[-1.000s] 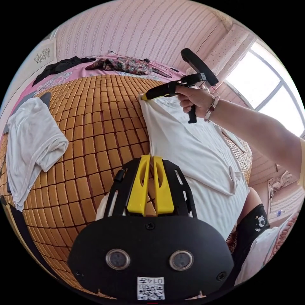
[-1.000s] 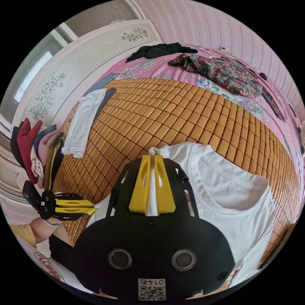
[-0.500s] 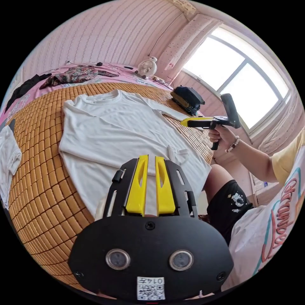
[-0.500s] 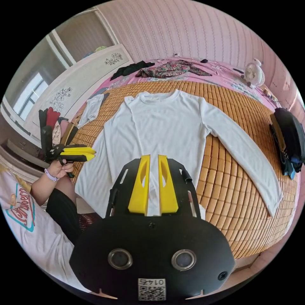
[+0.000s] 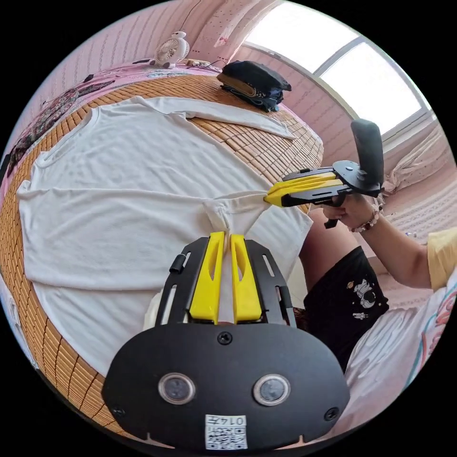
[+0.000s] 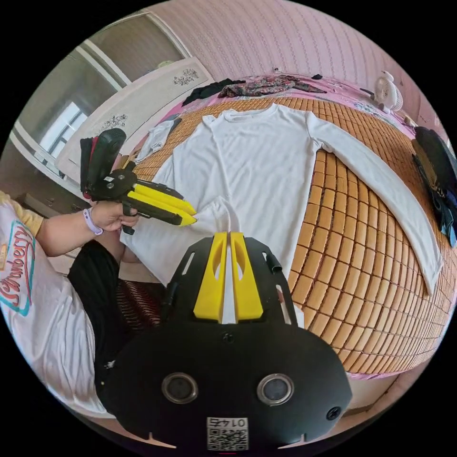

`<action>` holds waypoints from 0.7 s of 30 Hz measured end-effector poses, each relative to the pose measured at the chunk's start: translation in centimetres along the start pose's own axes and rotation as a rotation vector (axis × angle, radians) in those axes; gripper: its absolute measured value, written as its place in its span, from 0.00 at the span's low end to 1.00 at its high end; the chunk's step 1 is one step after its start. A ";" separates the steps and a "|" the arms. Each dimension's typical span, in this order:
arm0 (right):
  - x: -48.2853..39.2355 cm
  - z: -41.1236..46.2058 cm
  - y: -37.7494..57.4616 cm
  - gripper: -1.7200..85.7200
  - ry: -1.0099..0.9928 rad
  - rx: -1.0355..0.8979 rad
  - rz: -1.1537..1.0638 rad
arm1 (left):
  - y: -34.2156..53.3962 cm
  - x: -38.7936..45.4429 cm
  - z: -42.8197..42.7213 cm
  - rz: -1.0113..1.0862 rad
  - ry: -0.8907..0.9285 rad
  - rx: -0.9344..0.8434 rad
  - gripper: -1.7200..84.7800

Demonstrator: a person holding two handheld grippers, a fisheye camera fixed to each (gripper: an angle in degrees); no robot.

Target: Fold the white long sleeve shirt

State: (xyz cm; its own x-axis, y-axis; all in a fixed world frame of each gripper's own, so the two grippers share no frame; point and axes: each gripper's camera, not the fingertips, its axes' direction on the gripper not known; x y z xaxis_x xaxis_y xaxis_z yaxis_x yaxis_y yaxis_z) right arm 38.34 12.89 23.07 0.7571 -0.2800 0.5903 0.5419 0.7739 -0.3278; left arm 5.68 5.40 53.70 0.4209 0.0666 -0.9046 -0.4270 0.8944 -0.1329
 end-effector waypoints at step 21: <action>2.3 2.2 1.6 0.06 0.066 -0.143 0.149 | 3.6 5.9 6.7 0.036 -0.025 -0.038 0.07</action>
State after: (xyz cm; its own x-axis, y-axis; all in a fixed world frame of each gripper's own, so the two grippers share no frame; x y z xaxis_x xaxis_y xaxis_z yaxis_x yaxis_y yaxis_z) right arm 40.10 14.74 25.56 0.8524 -0.2092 0.4793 0.4651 0.7222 -0.5120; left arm 12.01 11.96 50.61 0.4249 0.1097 -0.8986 -0.4721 0.8738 -0.1166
